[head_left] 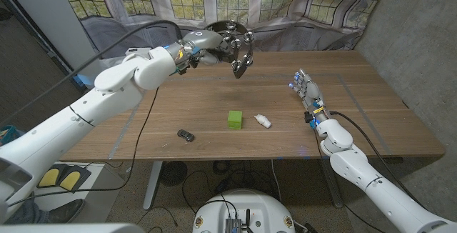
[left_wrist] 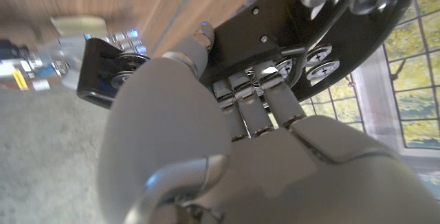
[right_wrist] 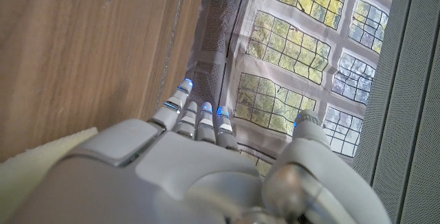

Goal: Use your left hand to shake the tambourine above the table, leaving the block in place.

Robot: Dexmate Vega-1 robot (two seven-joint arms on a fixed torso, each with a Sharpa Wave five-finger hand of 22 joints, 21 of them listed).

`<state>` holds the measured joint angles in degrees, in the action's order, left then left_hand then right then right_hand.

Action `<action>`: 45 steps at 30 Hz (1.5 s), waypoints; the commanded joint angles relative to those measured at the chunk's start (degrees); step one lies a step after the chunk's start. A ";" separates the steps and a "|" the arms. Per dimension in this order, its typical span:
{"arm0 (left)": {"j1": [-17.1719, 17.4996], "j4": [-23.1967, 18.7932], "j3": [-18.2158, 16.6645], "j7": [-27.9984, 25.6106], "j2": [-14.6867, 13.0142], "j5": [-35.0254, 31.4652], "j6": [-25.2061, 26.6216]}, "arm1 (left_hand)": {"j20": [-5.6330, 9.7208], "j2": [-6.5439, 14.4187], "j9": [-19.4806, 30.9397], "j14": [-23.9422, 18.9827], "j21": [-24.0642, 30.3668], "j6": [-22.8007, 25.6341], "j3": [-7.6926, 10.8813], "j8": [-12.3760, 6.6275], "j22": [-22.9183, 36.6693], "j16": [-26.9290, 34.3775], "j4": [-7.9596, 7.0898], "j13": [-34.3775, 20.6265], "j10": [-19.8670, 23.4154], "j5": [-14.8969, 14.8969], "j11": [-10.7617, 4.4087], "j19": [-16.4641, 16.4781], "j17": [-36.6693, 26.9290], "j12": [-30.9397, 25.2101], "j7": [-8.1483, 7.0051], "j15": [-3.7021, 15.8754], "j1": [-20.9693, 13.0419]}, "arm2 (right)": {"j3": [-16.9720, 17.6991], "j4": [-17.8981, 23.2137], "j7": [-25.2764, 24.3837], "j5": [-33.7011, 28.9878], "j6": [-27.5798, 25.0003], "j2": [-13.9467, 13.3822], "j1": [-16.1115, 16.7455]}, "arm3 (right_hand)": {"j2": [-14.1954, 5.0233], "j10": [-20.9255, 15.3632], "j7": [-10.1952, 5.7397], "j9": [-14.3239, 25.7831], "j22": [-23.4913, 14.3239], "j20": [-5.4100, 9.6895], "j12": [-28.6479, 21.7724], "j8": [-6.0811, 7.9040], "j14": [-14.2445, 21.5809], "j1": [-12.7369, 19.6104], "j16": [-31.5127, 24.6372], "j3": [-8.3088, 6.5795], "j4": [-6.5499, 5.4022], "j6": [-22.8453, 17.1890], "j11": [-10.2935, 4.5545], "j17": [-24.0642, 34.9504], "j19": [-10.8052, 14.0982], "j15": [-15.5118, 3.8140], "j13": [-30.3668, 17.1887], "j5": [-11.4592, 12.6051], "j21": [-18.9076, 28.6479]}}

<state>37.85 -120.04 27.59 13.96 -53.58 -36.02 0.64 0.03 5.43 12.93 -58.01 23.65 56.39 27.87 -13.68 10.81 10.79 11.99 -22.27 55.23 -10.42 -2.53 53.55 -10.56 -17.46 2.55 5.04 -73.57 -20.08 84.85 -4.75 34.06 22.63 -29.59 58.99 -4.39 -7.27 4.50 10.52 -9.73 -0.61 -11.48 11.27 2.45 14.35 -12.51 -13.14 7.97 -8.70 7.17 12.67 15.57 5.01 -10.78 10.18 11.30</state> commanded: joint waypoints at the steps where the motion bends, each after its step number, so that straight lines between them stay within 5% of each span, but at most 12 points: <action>1: -2.90 1.29 3.07 7.89 0.68 -4.18 1.21 | 1.34 1.98 0.25 -3.77 0.18 0.38 2.96 -0.27 0.11 0.14 -2.57 -0.04 0.31 -0.09 -0.22 1.43 -0.09 0.16 -0.04 3.95 1.32 | -0.23 0.01 0.20 0.20 -0.50 0.05 -0.23 | -0.09 -0.21 -0.10 0.24 -0.22 -0.17 -0.04 -0.14 0.24 0.73 -0.05 -0.01 -0.22 -0.12 -0.07 0.06 0.67 0.23 -0.33 -0.06 0.09; 12: 7.01 6.24 -5.62 -16.44 4.22 7.71 -4.69 | 1.22 2.18 0.25 -3.80 0.31 0.47 3.03 -0.18 0.15 0.35 -2.46 -0.32 0.36 -0.10 0.21 1.26 -0.15 0.26 0.41 3.64 1.13 | -0.26 -0.01 0.12 0.18 -0.81 -0.09 -0.24 | -0.09 -0.22 -0.06 0.24 -0.22 -0.15 -0.04 -0.13 0.27 0.74 -0.05 0.02 -0.23 -0.14 -0.03 0.06 0.68 0.25 -0.33 -0.06 0.07; 26: 14.84 7.54 -15.21 -31.10 6.28 17.93 -11.22 | 1.29 2.07 0.24 -4.31 0.72 0.93 2.81 -0.25 0.20 0.81 -2.29 -0.67 1.03 -0.02 -0.15 1.72 -0.32 0.08 0.47 3.88 0.87 | -0.51 -1.91 1.53 0.57 -0.25 0.35 -1.43 | -0.05 -0.20 -0.04 0.24 -0.22 -0.15 -0.01 -0.13 0.30 0.79 -0.03 0.07 -0.20 -0.13 0.02 0.06 0.72 0.30 -0.33 -0.06 0.06; 33: 19.79 12.43 -22.74 -31.73 9.53 34.98 -18.40 | 1.45 2.03 0.25 -4.75 0.90 0.93 2.72 -0.19 0.22 0.98 -2.38 -0.83 1.09 0.00 -0.31 1.90 -0.28 0.09 0.36 4.00 0.96 | -0.80 -2.98 2.46 0.71 -0.26 0.49 -2.32 | -0.09 -0.18 -0.08 0.24 -0.22 -0.19 0.00 -0.14 0.28 0.78 -0.01 0.08 -0.23 -0.12 0.02 0.07 0.73 0.29 -0.33 -0.06 0.05; 45: 24.21 25.24 -29.39 -20.73 16.75 66.48 -32.62 | 1.58 1.98 0.26 -5.13 1.20 0.95 2.69 -0.11 0.24 1.06 -2.38 -1.13 1.30 -0.04 -0.38 2.17 -0.17 0.07 0.34 4.09 0.95 | -1.68 -4.06 3.79 0.78 -0.97 0.77 -3.78 | -0.14 -0.12 -0.09 0.24 -0.22 -0.25 0.03 -0.13 0.31 0.78 -0.01 0.10 -0.26 -0.12 -0.09 0.09 0.71 0.22 -0.34 -0.06 0.03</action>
<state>57.62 -104.12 4.53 -12.96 -42.72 1.12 -20.74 0.03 5.43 12.93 -58.24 24.52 56.50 27.85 -13.56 10.81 11.46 11.97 -23.16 56.01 -10.18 -2.88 53.55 -10.62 -17.05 2.69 4.81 -73.57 -21.08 81.74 -2.10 34.79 22.26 -29.05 56.34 -4.70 -7.27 4.50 10.51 -9.73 -0.93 -11.48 11.27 2.45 14.65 -12.51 -12.98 7.80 -8.70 7.17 12.65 15.88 5.01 -10.78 10.18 11.30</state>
